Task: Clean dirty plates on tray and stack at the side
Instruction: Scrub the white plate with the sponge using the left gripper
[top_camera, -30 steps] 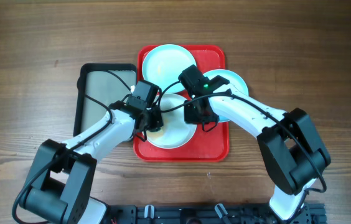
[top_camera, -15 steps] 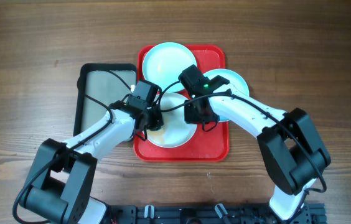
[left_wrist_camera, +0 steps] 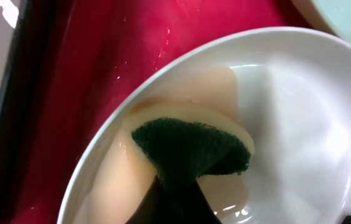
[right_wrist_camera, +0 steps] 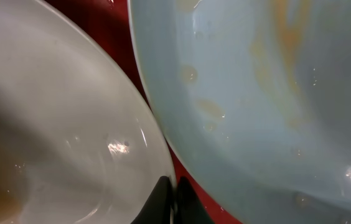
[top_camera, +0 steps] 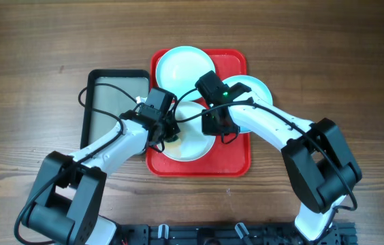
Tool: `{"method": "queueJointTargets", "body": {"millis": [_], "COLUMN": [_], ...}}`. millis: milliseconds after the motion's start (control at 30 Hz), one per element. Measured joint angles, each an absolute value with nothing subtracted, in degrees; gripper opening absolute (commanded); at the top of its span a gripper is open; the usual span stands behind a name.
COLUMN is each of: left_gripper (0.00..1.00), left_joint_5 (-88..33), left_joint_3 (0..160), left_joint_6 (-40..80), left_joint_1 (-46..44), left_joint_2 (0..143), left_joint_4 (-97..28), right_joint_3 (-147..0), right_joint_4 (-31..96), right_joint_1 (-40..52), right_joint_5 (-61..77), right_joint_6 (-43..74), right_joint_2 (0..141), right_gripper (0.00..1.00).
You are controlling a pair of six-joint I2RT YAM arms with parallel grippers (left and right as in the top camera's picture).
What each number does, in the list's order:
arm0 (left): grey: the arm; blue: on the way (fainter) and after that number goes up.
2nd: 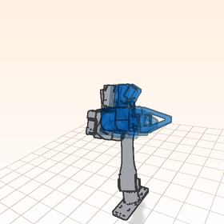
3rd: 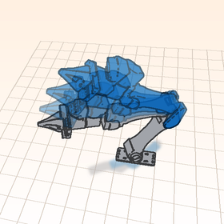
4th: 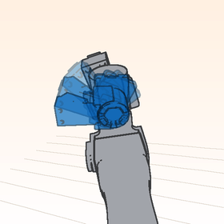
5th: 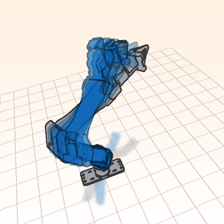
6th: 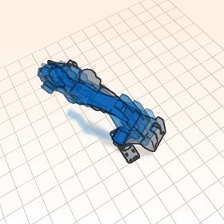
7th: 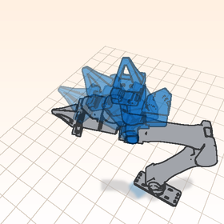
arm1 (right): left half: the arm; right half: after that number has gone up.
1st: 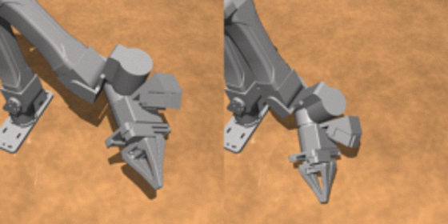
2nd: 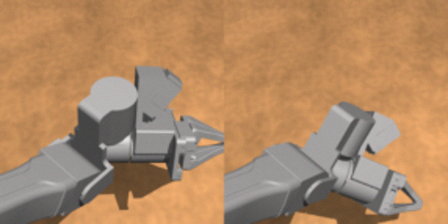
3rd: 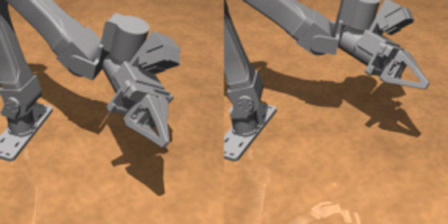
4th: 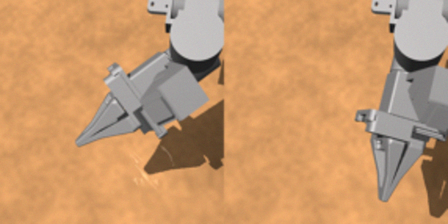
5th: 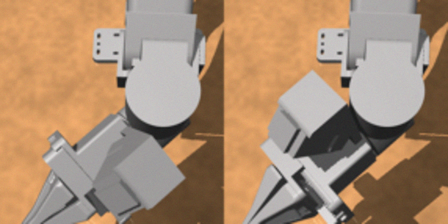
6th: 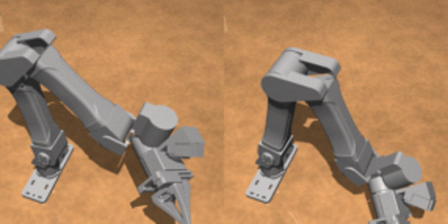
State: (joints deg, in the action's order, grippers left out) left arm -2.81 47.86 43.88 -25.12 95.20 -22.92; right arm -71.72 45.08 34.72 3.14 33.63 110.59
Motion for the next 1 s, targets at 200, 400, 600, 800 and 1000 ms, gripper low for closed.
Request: {"method": "queueJointTargets", "body": {"millis": [200,400,600,800,1000], "left_gripper": [0.04,0.04,0.04,0.04,0.04], "left_joint_5": [-2.63,-2.13,-2.44,-2.83,-3.03], "left_joint_3": [47.86,48.58,49.80,49.80,49.80], "left_joint_6": [48.60,49.69,50.48,50.52,50.54], "left_joint_1": [-25.15,-25.15,-25.12,-25.12,-25.12], "left_joint_2": [95.26,96.55,99.15,99.22,99.24], "left_joint_4": [-22.81,-21.78,-17.93,-17.72,-17.50], "right_joint_3": [-71.72,-71.72,-71.77,-71.77,-71.77], "right_joint_4": [44.88,44.45,44.16,44.18,44.21], "right_joint_1": [34.72,34.68,34.30,34.30,34.30], "right_joint_5": [3.09,2.46,1.19,0.99,0.97], "right_joint_6": [33.63,33.76,34.70,34.70,34.70], "right_joint_2": [110.59,110.59,110.59,110.59,110.59], "right_gripper": [0.04,0.04,0.04,0.04,0.04]}}
